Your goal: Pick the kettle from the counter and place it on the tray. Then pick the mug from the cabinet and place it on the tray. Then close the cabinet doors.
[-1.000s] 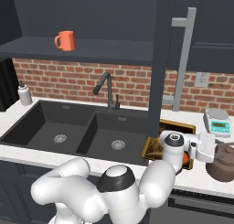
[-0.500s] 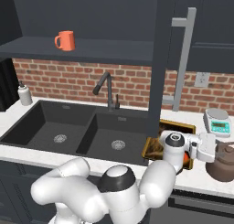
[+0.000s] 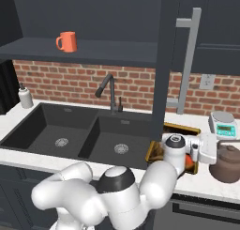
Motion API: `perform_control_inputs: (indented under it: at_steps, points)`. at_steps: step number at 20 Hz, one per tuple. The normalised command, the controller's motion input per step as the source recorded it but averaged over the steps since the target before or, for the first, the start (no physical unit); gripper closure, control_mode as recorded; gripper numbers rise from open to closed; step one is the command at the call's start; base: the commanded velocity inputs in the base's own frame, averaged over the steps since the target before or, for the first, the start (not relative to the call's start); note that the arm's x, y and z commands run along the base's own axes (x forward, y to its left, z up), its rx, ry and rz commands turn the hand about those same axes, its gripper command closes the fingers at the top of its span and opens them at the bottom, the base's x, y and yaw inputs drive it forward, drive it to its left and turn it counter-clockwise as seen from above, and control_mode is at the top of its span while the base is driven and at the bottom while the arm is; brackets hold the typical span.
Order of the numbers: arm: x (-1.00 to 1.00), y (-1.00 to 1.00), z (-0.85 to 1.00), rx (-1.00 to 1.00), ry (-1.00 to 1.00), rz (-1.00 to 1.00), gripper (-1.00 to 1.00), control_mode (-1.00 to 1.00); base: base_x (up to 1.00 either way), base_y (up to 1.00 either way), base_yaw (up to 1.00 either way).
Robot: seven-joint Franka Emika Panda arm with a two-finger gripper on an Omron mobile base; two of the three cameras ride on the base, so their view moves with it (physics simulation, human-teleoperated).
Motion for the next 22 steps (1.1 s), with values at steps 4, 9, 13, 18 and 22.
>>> perform_control_inputs:
  at_steps: [4, 9, 13, 18, 22]
  points:
    - [-0.34, 0.29, 0.06, -0.09, -0.12, 0.08, 1.0, -1.0, 0.0, 0.0, 0.0]
    - [-0.34, 0.41, 0.12, -0.08, -0.02, 0.09, 1.0, -1.0, 0.0, 0.0, 0.0]
    - [-0.3, 0.22, 0.28, -0.04, -0.1, 0.06, 1.0, -1.0, 0.0, 0.0, 0.0]
    - [-0.16, 0.2, 0.37, -0.07, -0.15, 0.05, 1.0, -1.0, 0.0, 0.0, 0.0]
    - [-0.1, 0.31, 0.28, -0.02, -0.03, 0.01, 1.0, -1.0, 0.0, 0.0, 0.0]
